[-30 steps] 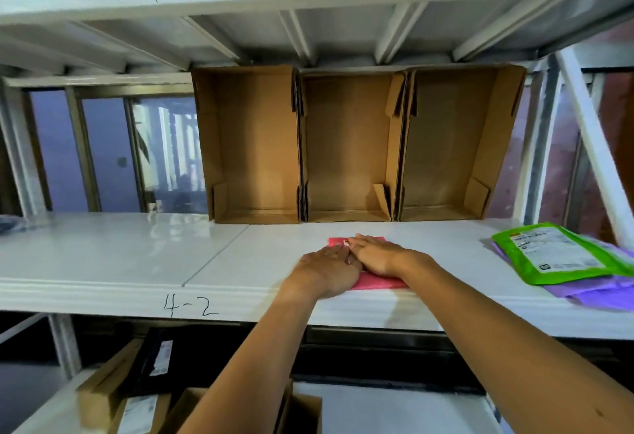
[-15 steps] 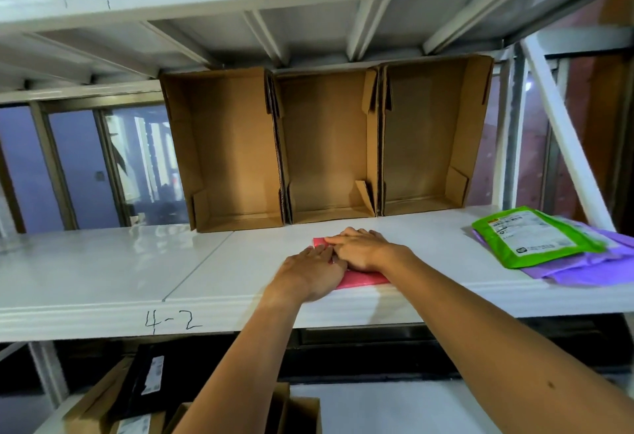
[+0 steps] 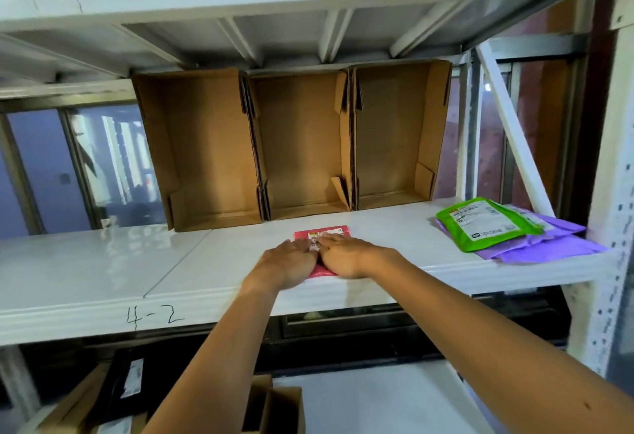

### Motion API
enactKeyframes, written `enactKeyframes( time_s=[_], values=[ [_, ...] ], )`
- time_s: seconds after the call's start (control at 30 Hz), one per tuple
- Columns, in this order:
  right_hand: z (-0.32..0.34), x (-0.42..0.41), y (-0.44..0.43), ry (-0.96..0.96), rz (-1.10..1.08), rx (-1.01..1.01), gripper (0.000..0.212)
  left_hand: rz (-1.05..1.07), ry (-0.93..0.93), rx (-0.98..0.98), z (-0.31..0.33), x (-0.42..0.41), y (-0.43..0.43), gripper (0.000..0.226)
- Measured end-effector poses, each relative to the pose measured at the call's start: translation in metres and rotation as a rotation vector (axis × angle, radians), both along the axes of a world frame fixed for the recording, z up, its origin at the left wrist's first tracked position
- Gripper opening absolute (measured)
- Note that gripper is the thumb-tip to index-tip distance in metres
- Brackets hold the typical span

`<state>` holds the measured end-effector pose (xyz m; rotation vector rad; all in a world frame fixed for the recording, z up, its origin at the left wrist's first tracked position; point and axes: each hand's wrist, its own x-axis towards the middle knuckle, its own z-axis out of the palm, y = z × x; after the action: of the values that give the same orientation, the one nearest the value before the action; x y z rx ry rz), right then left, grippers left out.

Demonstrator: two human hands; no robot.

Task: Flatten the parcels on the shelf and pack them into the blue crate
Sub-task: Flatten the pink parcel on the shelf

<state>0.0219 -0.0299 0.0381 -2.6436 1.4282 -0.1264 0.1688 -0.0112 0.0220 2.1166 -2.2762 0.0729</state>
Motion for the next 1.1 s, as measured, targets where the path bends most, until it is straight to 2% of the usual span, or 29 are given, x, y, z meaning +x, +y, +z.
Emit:
enactKeyframes(
  time_s=[0.13, 0.33, 0.4, 0.5, 0.63, 0.77, 0.93, 1.1],
  values=[
    [-0.010, -0.007, 0.016, -0.064, 0.036, -0.044, 0.050, 0.002, 0.039, 0.054, 0.005, -0.003, 0.001, 0.059],
    [-0.015, -0.009, 0.014, -0.031, 0.024, -0.080, 0.053, -0.005, 0.035, 0.028, 0.005, -0.004, 0.006, 0.057],
    [-0.014, -0.006, 0.006, -0.057, 0.000, -0.016, 0.056, -0.011, 0.125, -0.008, 0.005, -0.003, 0.010, 0.053],
    [-0.011, -0.004, -0.005, -0.218, -0.061, 0.102, 0.055, -0.031, 0.249, -0.071, 0.007, -0.001, 0.014, 0.046],
    [-0.006, -0.008, -0.013, -0.282, -0.085, 0.190, 0.048, -0.013, 0.289, -0.012, 0.009, -0.001, 0.017, 0.046],
    [-0.007, -0.006, -0.020, -0.172, -0.109, 0.116, 0.053, 0.013, 0.298, 0.046, 0.014, -0.003, 0.021, 0.048],
    [-0.010, -0.007, -0.020, -0.025, -0.085, 0.038, 0.057, -0.012, 0.165, 0.084, 0.018, -0.013, 0.028, 0.052],
    [-0.013, -0.007, -0.027, -0.017, -0.085, 0.044, 0.059, 0.038, 0.199, 0.075, 0.011, -0.007, 0.017, 0.063]
  ],
)
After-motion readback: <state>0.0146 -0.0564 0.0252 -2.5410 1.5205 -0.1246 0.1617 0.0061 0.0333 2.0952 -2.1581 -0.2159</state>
